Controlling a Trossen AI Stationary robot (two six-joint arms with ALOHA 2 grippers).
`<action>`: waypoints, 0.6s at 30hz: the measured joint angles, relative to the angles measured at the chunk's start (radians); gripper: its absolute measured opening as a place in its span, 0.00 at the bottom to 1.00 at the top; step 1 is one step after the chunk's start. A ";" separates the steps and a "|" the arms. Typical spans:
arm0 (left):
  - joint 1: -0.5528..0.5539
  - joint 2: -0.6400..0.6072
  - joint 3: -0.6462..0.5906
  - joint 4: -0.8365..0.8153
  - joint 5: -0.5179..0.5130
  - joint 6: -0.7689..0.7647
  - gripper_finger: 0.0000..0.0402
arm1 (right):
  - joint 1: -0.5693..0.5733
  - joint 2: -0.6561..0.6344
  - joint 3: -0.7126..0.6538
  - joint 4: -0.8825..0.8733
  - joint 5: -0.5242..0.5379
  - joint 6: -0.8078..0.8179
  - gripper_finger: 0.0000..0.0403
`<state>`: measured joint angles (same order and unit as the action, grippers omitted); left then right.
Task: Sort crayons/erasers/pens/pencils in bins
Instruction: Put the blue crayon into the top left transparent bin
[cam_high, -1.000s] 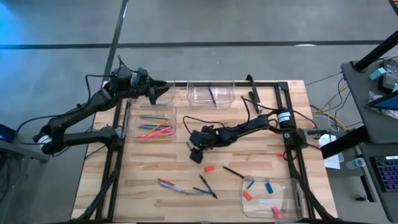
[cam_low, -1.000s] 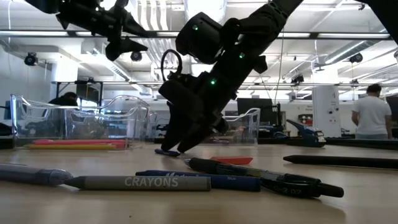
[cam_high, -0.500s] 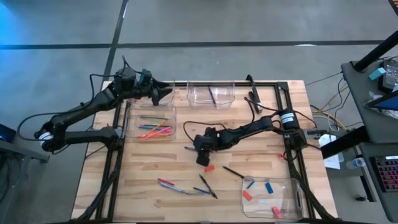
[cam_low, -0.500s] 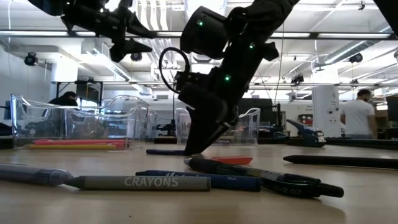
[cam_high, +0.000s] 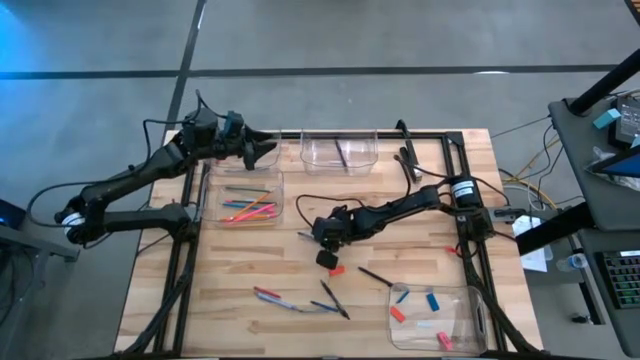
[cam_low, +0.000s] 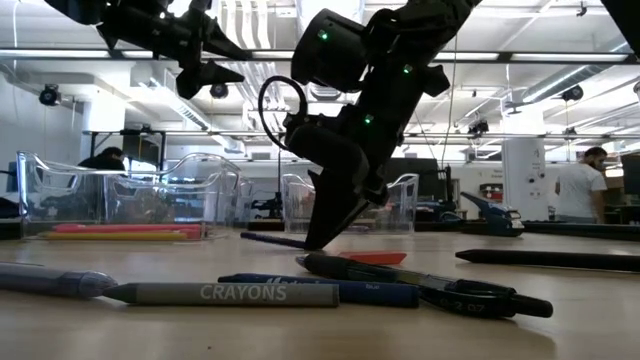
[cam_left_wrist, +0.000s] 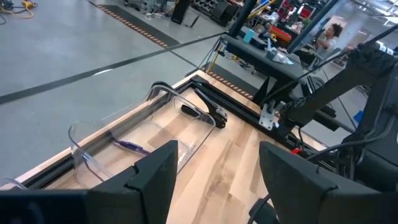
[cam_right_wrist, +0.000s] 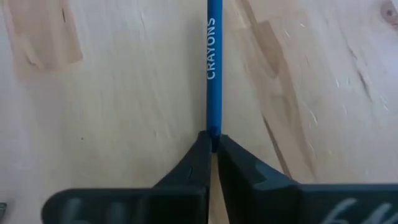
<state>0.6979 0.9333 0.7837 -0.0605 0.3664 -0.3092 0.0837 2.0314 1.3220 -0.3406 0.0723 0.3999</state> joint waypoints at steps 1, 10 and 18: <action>0.000 0.000 0.000 0.000 0.000 0.000 0.52 | -0.007 -0.014 0.000 -0.002 -0.005 -0.001 0.03; -0.001 0.002 -0.001 0.000 0.000 0.000 0.52 | -0.100 -0.176 -0.011 -0.092 0.082 -0.021 0.02; -0.010 0.002 -0.001 0.000 0.001 0.000 0.52 | -0.143 -0.361 -0.014 -0.098 0.099 -0.072 0.02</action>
<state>0.6880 0.9348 0.7826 -0.0608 0.3673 -0.3093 -0.0591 1.6705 1.3083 -0.4382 0.1711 0.3281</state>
